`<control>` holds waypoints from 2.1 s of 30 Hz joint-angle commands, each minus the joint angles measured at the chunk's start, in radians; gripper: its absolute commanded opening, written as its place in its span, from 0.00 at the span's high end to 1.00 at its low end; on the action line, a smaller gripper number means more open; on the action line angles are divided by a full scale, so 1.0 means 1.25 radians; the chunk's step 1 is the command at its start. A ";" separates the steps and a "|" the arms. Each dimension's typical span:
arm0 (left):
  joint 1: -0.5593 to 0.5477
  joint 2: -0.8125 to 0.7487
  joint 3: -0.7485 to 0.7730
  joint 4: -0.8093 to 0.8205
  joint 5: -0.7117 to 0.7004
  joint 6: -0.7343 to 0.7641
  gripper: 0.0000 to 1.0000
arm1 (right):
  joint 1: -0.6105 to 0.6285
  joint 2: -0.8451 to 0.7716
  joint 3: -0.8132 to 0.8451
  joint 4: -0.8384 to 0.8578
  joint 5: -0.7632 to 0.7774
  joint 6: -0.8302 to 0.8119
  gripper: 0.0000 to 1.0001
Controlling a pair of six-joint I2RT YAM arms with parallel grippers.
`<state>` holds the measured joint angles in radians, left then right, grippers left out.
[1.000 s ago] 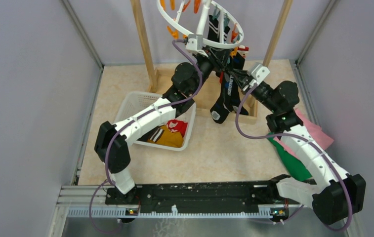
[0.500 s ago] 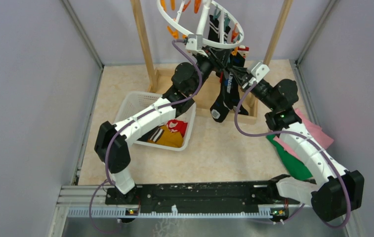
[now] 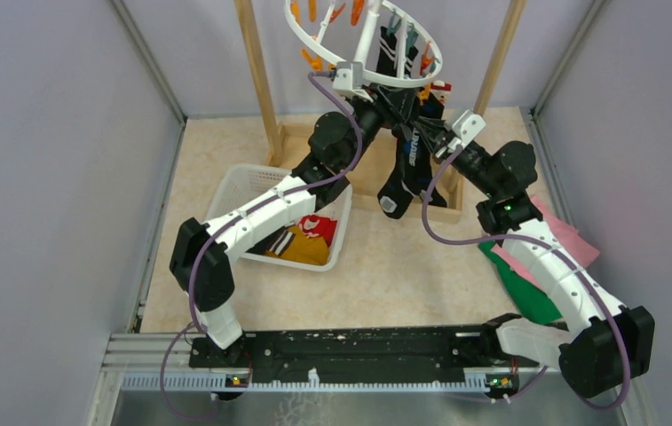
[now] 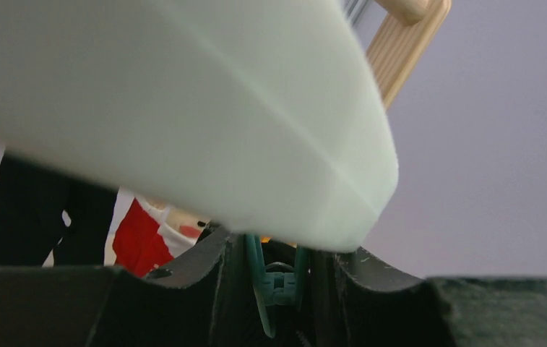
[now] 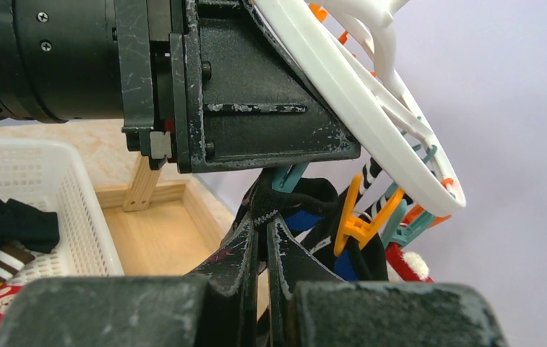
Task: Clip the socks to the hanger
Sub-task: Clamp the sock onto the hanger.
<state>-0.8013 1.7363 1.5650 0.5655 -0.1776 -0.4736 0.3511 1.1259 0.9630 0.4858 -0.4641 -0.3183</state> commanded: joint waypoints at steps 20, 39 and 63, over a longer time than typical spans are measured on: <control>0.008 -0.206 -0.195 -0.051 -0.017 -0.051 0.14 | -0.001 -0.023 0.010 0.026 -0.002 0.004 0.99; 0.011 -0.682 -0.600 -0.209 0.094 0.134 0.01 | -0.050 -0.210 -0.022 -0.310 -0.128 0.150 0.41; 0.012 -0.698 -0.662 -0.209 0.120 0.144 0.01 | -0.276 -0.117 -0.306 0.052 -0.304 0.436 0.25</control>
<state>-0.7895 0.8375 0.7067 0.2436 -0.0444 -0.3115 0.0101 0.9085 0.5663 0.3363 -0.7658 0.2379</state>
